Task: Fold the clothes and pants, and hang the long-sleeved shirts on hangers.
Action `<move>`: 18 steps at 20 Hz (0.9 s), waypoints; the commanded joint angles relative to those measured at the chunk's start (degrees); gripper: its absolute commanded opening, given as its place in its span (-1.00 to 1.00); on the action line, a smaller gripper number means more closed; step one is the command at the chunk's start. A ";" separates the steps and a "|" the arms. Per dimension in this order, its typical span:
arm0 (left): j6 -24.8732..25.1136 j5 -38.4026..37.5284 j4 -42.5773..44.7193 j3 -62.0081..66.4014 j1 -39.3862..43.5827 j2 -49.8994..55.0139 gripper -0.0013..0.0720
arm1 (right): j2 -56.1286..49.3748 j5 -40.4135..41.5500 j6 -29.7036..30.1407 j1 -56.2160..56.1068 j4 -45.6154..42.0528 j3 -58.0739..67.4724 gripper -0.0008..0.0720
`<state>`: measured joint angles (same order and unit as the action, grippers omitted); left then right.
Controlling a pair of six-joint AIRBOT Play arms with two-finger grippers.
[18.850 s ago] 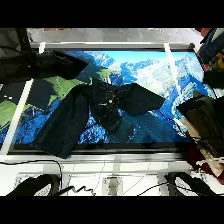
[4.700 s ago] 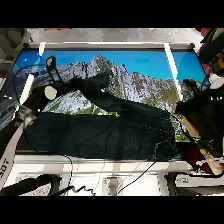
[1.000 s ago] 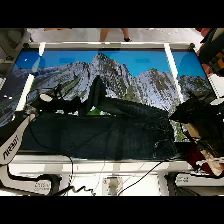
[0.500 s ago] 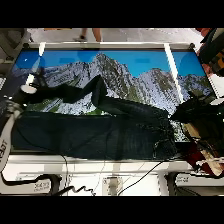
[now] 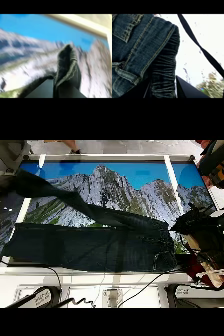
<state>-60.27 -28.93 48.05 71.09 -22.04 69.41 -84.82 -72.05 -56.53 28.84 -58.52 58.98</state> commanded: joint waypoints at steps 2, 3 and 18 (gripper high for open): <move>0.55 4.04 2.40 0.17 -2.16 -1.66 -0.89 | 0.04 0.04 0.00 0.02 0.31 0.00 -0.12; 0.50 3.89 5.73 0.17 -2.38 -1.73 -0.89 | 0.04 0.07 0.02 0.02 0.31 0.00 -0.12; -0.37 0.15 26.45 -0.55 -3.04 0.52 -0.89 | -0.96 12.74 -6.64 -1.27 6.08 0.04 0.45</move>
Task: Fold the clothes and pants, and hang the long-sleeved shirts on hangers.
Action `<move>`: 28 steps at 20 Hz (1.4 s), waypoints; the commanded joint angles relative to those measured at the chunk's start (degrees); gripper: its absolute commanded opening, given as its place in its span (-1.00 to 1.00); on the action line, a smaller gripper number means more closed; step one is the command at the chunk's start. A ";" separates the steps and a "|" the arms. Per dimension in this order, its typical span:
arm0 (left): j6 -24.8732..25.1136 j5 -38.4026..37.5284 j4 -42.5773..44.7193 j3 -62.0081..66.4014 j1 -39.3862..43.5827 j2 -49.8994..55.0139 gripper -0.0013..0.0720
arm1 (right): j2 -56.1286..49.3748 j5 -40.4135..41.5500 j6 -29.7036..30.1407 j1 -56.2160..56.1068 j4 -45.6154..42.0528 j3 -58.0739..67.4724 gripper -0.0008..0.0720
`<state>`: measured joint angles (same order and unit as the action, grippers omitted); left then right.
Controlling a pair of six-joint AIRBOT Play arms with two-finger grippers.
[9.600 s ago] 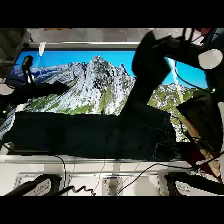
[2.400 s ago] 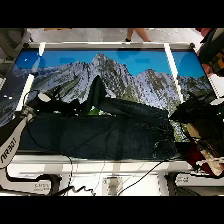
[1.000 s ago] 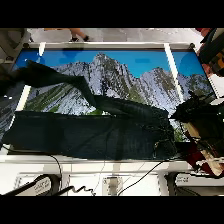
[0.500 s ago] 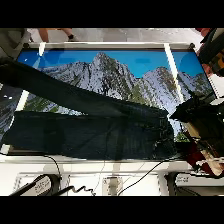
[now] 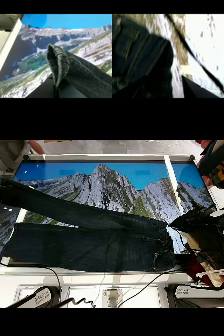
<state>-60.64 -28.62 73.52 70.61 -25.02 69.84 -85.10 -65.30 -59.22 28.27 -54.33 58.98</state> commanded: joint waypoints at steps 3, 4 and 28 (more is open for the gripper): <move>0.00 -0.37 -0.09 -0.07 -0.07 0.09 -0.89 | -3.23 6.40 -7.98 -2.93 5.73 0.04 0.46; 0.00 -0.37 -0.28 -0.07 -0.07 0.11 -0.89 | -4.26 6.36 -12.98 -3.78 4.76 0.07 0.46; -11.41 -20.63 6.99 -0.13 -3.67 -6.21 -0.89 | 5.53 20.63 -5.42 -11.82 -8.81 11.67 -0.91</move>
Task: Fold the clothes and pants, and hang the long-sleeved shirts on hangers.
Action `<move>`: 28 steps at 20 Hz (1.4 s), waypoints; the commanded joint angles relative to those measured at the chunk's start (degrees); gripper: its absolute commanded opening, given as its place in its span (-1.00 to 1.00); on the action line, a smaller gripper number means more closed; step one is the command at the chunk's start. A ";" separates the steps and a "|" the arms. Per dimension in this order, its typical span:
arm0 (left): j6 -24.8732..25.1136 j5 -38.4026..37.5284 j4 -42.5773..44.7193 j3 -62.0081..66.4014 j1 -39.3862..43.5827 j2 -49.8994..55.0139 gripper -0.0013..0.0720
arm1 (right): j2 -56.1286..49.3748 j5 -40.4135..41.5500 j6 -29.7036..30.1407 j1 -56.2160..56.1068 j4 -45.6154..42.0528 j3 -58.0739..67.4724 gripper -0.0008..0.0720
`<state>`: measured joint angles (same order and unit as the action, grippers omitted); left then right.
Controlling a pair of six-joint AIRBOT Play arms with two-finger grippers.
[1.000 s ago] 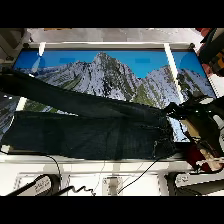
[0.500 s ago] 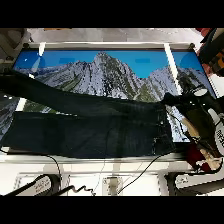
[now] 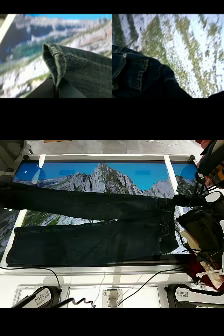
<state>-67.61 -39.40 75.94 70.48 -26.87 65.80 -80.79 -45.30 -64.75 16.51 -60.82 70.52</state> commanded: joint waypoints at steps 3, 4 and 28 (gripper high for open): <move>-4.37 -18.18 8.09 0.00 -4.31 -6.27 -0.89 | 1.20 -0.83 0.13 -0.09 -3.43 0.00 -0.91; -4.39 -17.62 8.02 0.00 -5.07 -7.13 -0.89 | 1.18 -0.90 0.13 -0.07 -3.56 0.00 -0.91; 10.60 -15.26 -1.25 -1.18 -12.33 22.08 0.80 | 1.11 -3.39 -4.33 -0.13 -3.43 0.00 -0.90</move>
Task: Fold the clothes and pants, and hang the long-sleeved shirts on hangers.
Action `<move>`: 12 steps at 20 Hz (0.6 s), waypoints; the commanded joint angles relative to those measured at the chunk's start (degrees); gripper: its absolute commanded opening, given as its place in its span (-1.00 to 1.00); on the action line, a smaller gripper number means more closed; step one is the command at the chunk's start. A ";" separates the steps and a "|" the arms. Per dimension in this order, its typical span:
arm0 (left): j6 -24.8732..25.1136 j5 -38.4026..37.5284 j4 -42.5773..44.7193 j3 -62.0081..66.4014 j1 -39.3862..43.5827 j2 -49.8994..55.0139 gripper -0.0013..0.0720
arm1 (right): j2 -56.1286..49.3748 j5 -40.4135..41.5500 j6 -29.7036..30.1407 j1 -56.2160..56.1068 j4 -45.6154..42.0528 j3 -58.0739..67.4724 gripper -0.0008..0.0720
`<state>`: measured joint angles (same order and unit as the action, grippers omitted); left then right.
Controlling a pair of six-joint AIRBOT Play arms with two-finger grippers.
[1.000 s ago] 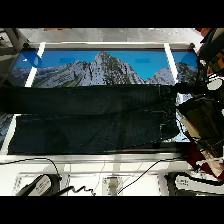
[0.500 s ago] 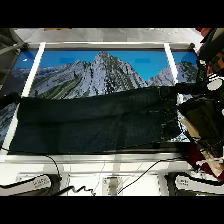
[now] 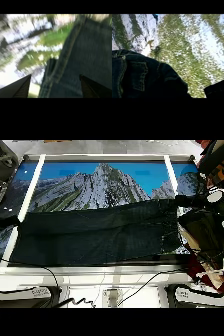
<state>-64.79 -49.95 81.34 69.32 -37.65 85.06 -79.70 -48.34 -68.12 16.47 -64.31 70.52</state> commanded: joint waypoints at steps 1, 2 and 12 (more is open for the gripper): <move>11.19 -4.24 -9.99 -0.02 -1.75 3.98 0.80 | 0.02 -0.35 -1.53 -0.07 0.04 0.00 -0.90; 13.77 -3.04 -11.87 -0.02 -1.73 4.85 0.80 | 0.02 -0.35 -1.53 -0.07 0.04 0.00 -0.91; 16.37 9.14 -15.06 0.00 3.56 9.88 0.16 | 0.02 -0.33 -1.88 -0.09 0.04 0.00 -0.90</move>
<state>-49.19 -44.34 67.11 69.32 -35.90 93.82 -79.70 -48.71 -69.87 16.45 -64.27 70.52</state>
